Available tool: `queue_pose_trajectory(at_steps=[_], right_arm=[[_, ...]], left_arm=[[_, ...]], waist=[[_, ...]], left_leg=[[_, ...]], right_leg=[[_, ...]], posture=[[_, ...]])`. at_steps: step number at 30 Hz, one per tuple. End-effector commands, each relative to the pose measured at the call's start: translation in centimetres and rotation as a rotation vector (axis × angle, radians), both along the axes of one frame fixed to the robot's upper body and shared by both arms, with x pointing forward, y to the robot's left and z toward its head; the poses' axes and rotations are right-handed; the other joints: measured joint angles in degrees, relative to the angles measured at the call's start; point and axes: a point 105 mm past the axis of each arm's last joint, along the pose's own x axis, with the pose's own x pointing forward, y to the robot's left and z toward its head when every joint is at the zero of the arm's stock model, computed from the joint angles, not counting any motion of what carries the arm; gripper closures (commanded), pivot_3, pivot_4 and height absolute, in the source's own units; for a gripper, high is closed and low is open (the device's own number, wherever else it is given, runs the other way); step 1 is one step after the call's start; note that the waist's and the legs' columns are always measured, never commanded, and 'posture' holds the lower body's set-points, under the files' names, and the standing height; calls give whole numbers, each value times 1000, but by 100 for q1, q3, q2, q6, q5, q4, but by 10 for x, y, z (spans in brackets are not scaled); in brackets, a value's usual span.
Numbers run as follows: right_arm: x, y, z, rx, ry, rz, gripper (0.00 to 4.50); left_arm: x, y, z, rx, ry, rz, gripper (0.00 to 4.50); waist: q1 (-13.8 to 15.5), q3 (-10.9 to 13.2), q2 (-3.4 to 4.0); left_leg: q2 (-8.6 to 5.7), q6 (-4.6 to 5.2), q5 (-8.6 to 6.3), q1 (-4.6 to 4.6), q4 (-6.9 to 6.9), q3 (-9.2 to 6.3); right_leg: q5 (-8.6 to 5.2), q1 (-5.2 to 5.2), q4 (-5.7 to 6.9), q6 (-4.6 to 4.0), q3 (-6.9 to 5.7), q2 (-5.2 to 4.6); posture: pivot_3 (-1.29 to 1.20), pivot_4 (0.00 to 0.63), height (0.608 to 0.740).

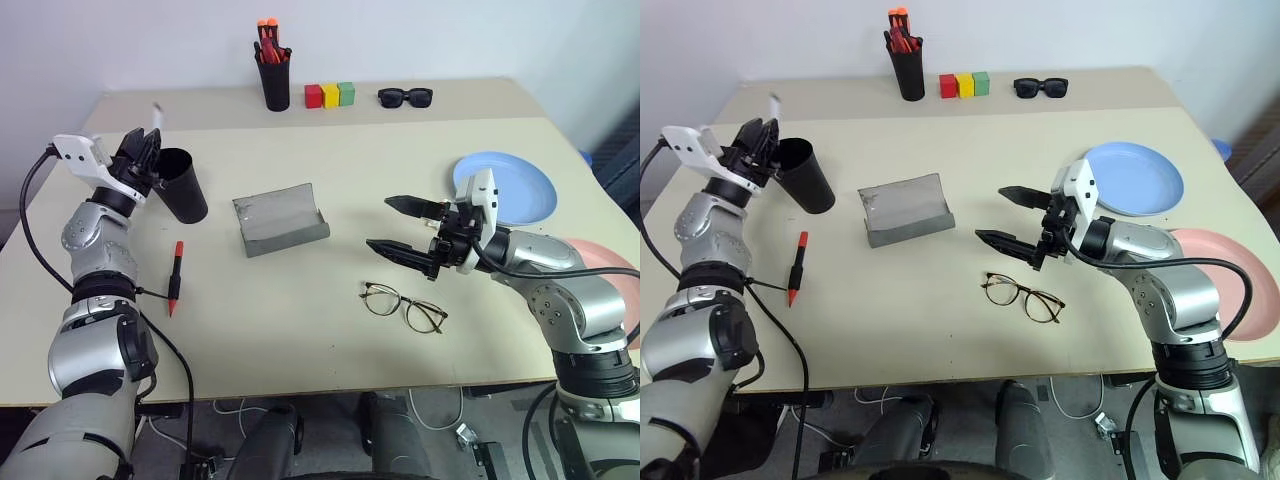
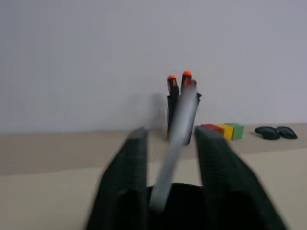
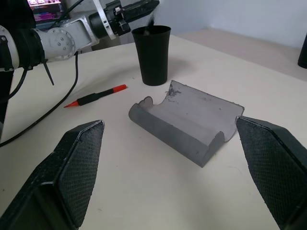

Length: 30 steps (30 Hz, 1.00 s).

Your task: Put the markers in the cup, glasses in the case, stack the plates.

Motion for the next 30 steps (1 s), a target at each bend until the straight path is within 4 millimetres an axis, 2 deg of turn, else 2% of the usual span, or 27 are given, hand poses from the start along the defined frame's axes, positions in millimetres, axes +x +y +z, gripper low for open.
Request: queue_pose_trajectory(at_steps=[1,3,6,9,13,16,18,21,25,30], right_arm=[[-5,1,14,0,-68,14,0],[-4,1,13,-6,-68,15,0],[-4,1,14,-2,-66,16,0],[-5,1,14,-1,-65,19,0],[-2,2,12,3,-59,28,0],[-1,3,12,5,-59,36,0],[0,3,12,5,-58,41,0],[0,3,12,0,-57,46,0],[0,2,11,-6,-56,47,0],[0,2,9,-11,-55,46,0]], left_arm=[[-5,-5,26,56,-82,-25,1059],[-8,-13,43,90,-117,-49,65],[-18,-29,71,151,-85,-71,19],[-33,-43,77,207,44,-86,19],[-64,-44,50,221,429,74,19],[-83,-48,34,201,577,126,19],[-94,-53,24,188,650,135,19],[-106,-55,-3,135,750,159,19],[-121,-44,-39,66,844,218,19],[-133,-35,-70,16,943,266,19]], waist=[[3,0,0],[2,0,0],[6,0,0],[-51,0,0],[-133,0,2],[-126,0,2],[-115,0,3],[-95,0,3],[-108,0,3],[-66,-1,2]], left_leg=[[0,0,0,0,0,0],[2,0,0,-2,0,-1],[5,0,0,-4,1,-2],[5,3,-3,-2,0,-2],[10,8,-7,11,-6,4],[14,12,-9,11,-5,5],[14,9,-7,13,-5,6],[13,4,-5,14,-4,13],[13,-16,2,16,-6,13],[15,-18,0,14,-6,26]], right_leg=[[0,0,0,0,0,0],[1,0,0,-1,0,0],[2,-1,-1,-1,2,0],[2,-3,2,0,13,3],[2,-6,6,1,37,10],[1,-9,12,2,42,19],[1,-9,17,1,42,21],[1,-7,18,0,41,23],[1,-10,16,-2,45,26],[2,-7,15,-4,46,25]], posture=[[0,150,740],[0,150,740],[0,150,740],[0,150,740],[0,150,740],[0,150,740],[0,150,740],[0,150,740],[0,150,740],[0,150,740]])
